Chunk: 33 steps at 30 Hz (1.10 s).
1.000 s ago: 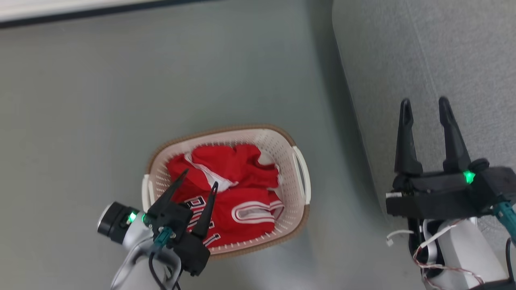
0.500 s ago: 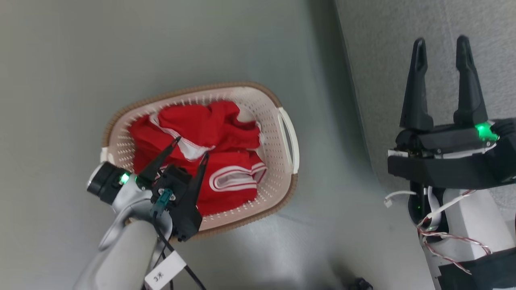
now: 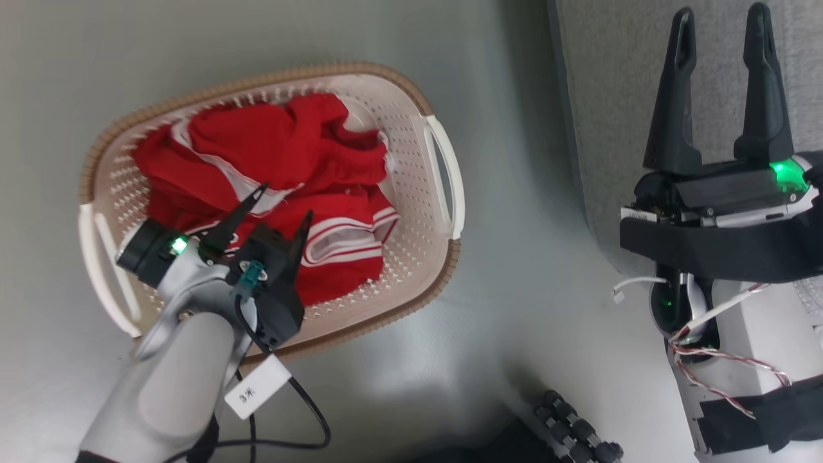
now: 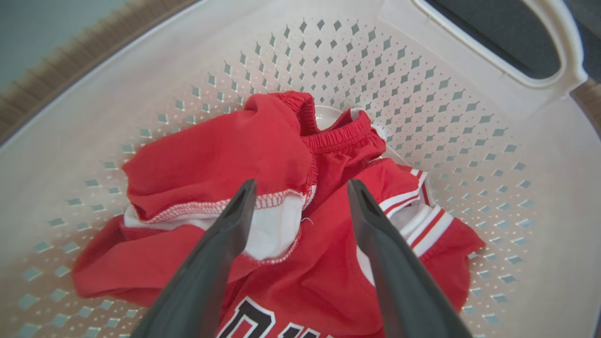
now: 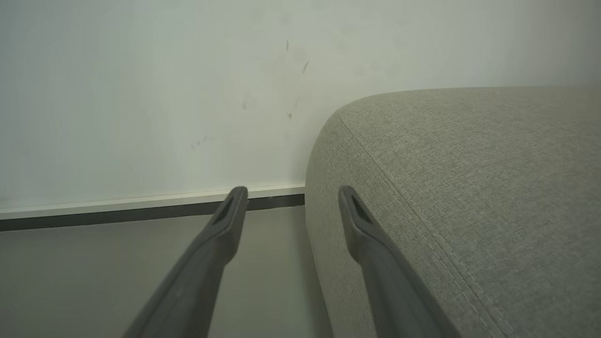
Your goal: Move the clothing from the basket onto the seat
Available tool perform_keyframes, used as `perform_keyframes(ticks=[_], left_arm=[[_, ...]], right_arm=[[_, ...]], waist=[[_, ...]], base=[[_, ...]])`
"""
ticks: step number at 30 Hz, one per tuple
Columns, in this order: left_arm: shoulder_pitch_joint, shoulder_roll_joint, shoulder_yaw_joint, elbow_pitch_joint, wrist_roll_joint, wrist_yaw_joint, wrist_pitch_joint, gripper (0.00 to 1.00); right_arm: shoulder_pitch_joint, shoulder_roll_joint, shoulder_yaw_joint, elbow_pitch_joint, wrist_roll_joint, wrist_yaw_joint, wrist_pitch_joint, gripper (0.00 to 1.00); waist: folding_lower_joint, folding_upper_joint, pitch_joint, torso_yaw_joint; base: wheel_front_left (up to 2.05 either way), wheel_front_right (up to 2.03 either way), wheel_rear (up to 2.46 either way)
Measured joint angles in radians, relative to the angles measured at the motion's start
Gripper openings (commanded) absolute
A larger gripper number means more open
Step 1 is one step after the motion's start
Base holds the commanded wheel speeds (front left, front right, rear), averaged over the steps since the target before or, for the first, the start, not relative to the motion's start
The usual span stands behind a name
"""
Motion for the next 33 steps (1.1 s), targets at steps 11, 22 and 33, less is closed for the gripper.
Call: perform_keyframes(ticks=[11,22,33], left_arm=[[-0.074,0.009,0.036,0.078,0.001,0.046,-0.026,1.0],[-0.128,0.018,0.049,0.166,0.012,0.096,-0.035,1.0],[-0.161,-0.007,0.048,0.223,0.017,0.114,-0.053,0.0]], right_arm=[[-0.015,0.007,0.003,0.003,-0.001,0.001,0.0,1.0],[-0.018,0.012,0.007,0.008,-0.002,0.002,0.0,1.0],[-0.031,0.015,0.0,0.034,-0.002,0.003,0.0,1.0]], waist=[[-0.0001,0.0,0.066,-0.035],[-0.0001,-0.0002,0.088,-0.048],[-0.0001,-0.0002,0.088,-0.05]], base=[[0.0,0.0,0.0],[0.0,0.0,0.0],[0.0,0.0,0.0]])
